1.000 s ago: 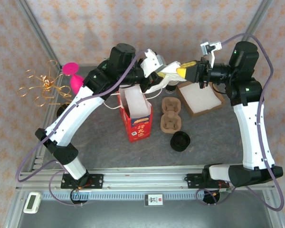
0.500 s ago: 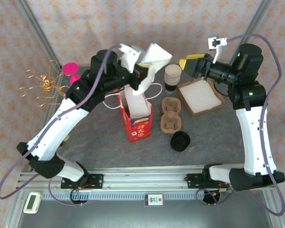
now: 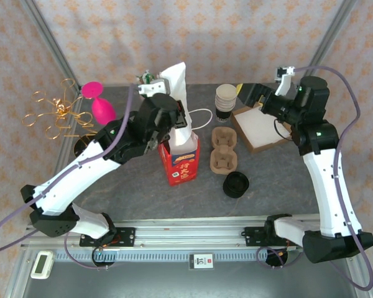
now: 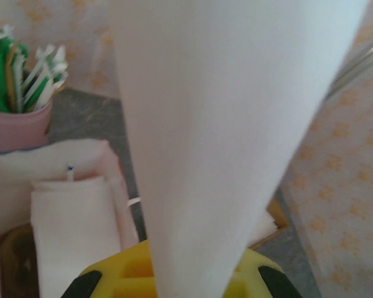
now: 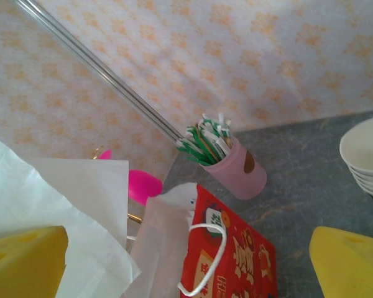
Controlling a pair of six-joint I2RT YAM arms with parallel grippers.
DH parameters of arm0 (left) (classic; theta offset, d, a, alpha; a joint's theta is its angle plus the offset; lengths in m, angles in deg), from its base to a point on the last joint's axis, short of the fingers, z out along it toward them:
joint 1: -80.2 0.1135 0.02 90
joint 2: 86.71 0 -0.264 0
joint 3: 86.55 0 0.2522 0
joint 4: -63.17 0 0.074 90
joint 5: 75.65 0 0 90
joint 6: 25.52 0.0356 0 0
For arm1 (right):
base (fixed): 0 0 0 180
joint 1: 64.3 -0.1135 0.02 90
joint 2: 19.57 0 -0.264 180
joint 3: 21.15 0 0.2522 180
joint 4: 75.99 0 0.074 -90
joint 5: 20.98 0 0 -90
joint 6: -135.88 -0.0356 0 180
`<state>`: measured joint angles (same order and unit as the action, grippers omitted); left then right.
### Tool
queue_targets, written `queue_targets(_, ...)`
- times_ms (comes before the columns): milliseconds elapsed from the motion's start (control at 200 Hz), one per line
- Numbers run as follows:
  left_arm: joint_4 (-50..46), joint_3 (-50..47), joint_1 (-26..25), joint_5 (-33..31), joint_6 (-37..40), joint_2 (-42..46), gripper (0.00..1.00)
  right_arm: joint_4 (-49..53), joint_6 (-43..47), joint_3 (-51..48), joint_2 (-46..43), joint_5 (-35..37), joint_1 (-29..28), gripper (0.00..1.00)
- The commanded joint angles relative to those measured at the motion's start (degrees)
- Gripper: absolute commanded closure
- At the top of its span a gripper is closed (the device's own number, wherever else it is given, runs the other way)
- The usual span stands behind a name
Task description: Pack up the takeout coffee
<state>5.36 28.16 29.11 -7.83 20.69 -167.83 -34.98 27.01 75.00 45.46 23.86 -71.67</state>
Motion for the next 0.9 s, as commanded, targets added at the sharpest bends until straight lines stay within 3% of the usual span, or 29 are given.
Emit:
queue_targets(0,-4.86,-1.1,-0.24,-5.88,-7.48,-2.26,1.0,-3.42,-1.13,-2.36,-2.32,0.08,-0.71,0.0)
queue_targets(180,-7.15,-0.87,0.0,-10.09,-9.26,-5.58,1.0,-6.42,-2.31,-6.15,-2.98,-1.86,-1.15,0.0)
queue_targets(521,-10.12,-5.51,1.95,-6.74,-10.59,-7.81,1.0,-7.19,-2.59,-8.37,-3.6,-2.25,-1.15,0.0)
queue_targets(586,-9.79,-5.53,2.46,-4.52,-9.2,-8.03,0.89,-7.43,-2.75,-8.46,-3.73,-2.16,-1.19,0.0)
queue_targets(776,-12.73,0.05,3.5,-5.81,-5.5,-7.4,0.6,-8.29,-3.74,-8.46,-3.6,-2.21,-1.24,0.0)
queue_targets(896,-10.92,2.69,6.24,-3.61,-1.76,-7.28,0.54,-9.28,-4.41,-8.53,-3.43,-2.51,-1.19,0.0)
